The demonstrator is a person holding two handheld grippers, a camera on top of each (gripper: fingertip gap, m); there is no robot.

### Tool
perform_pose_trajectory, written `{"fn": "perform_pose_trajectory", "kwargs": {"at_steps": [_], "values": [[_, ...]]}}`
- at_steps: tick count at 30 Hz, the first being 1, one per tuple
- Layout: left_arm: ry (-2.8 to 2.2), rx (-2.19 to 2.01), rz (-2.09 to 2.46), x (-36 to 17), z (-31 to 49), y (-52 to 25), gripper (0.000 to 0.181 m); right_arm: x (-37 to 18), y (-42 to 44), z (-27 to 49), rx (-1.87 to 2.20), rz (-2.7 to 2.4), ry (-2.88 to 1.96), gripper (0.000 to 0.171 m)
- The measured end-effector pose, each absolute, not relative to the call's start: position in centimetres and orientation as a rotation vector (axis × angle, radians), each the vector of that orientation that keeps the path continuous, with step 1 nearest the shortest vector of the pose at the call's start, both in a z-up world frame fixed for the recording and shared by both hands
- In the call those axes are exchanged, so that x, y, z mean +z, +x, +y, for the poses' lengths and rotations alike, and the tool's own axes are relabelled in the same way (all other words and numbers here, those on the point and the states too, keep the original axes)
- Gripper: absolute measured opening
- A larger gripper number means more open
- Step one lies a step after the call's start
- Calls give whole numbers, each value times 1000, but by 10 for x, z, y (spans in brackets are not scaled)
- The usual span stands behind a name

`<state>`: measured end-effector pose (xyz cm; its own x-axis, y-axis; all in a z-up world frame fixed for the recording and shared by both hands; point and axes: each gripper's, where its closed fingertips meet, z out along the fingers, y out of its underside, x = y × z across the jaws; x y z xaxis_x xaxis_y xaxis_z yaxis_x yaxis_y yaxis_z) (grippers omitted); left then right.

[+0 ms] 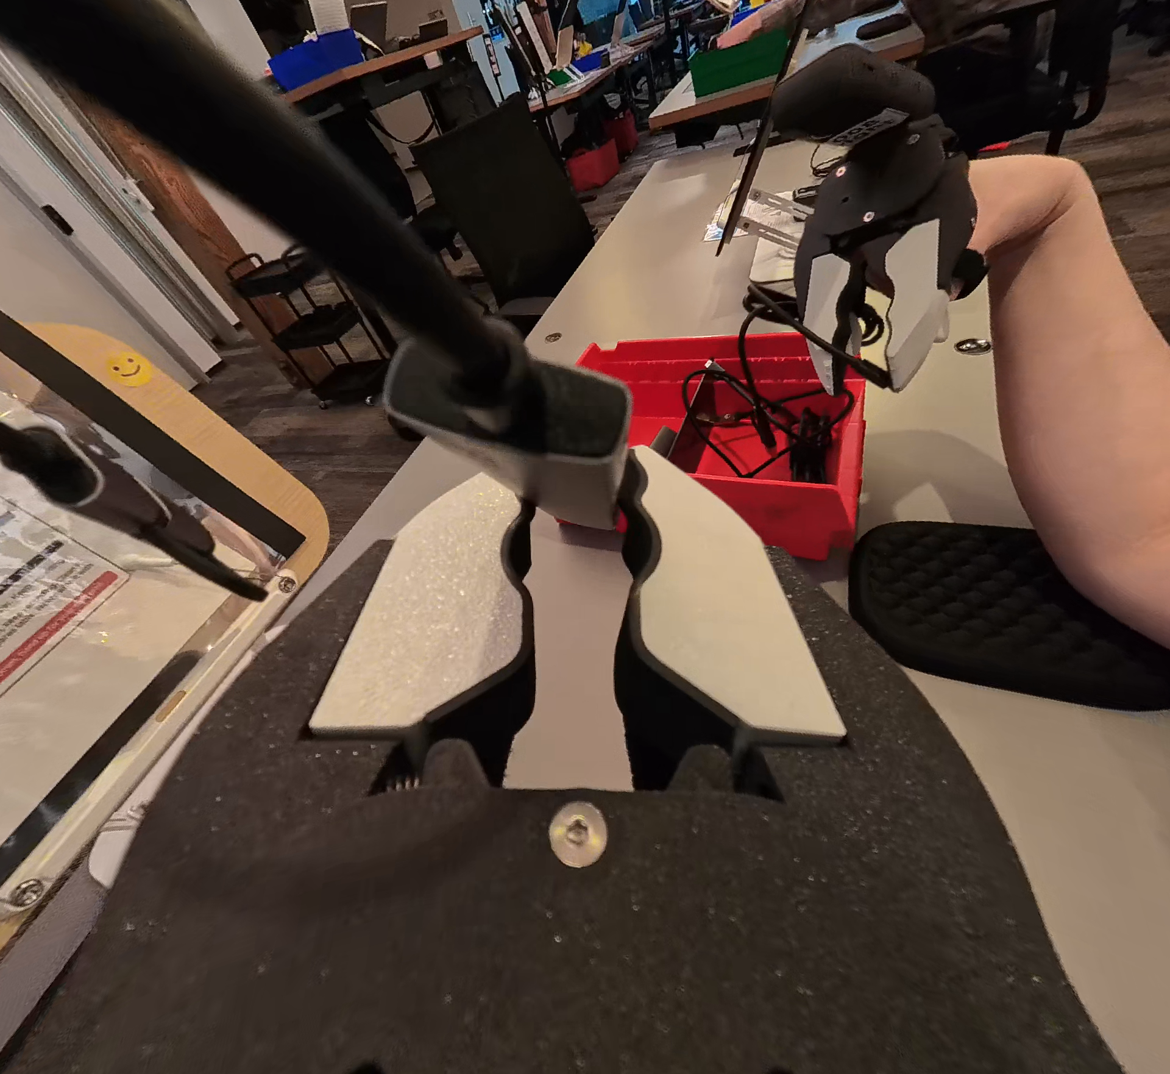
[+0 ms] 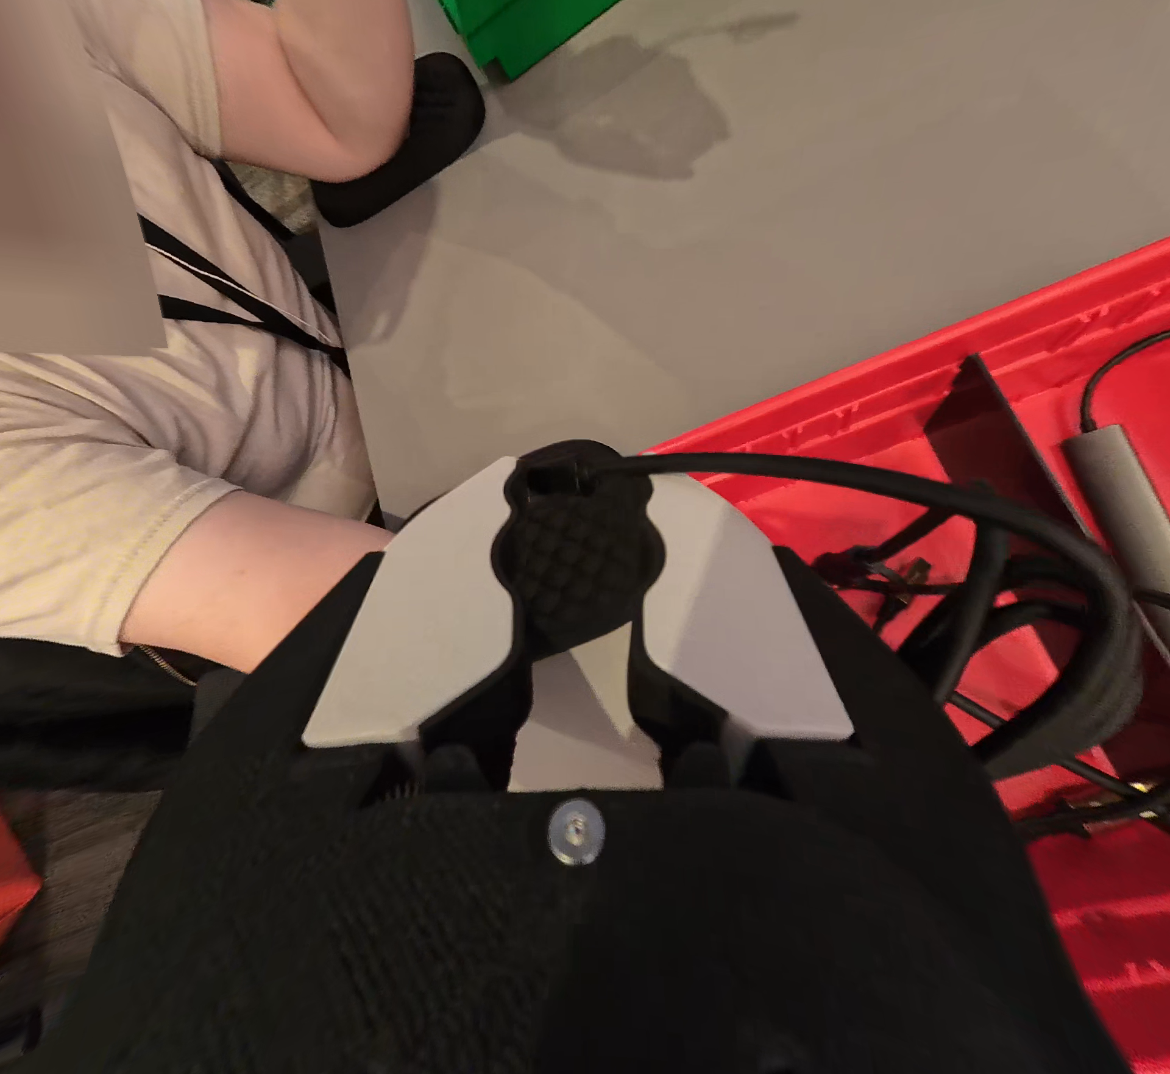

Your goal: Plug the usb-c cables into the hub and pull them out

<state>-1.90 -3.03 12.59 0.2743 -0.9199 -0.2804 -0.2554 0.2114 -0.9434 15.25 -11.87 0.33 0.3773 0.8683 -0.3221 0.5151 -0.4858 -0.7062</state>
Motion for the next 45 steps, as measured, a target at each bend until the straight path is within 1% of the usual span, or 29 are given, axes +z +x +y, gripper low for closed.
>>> {"fn": "perform_pose_trajectory", "kwargs": {"at_steps": [4, 11, 15, 20, 24, 28, 36, 39, 45], "values": [[-1311, -671, 1238, 125, -29, -19, 25, 15, 148, -126, 929, -1273, -2023, 32], [-1315, -653, 1264, 120, -31, -15, 25, 78, 144, -160, 1351, -1362, -1468, 31], [-1321, -658, 1276, 117, -32, -11, 25, 91, 150, -176, 1423, -1431, -1274, 30], [-1348, -733, 1266, 113, -32, -6, 25, 74, 150, -165, 1313, -1411, -1395, 27], [-1401, -908, 1247, 106, -36, 5, 26, 49, 152, -145, 1134, -1373, -1594, 26], [-1433, -1021, 1256, 95, -40, 19, 26, 38, 153, -135, 1036, -1351, -1707, 26], [-1464, -910, 1310, 72, -32, 30, 22, 9, 163, -116, 980, -1244, -1993, 25], [-1450, -888, 1316, 70, -30, 31, 15, 7, 166, -112, 989, -1217, -2012, 24], [-1423, -732, 1354, 62, -24, 32, 14, 7, 168, -114, 984, -1210, -2019, 24]]}}
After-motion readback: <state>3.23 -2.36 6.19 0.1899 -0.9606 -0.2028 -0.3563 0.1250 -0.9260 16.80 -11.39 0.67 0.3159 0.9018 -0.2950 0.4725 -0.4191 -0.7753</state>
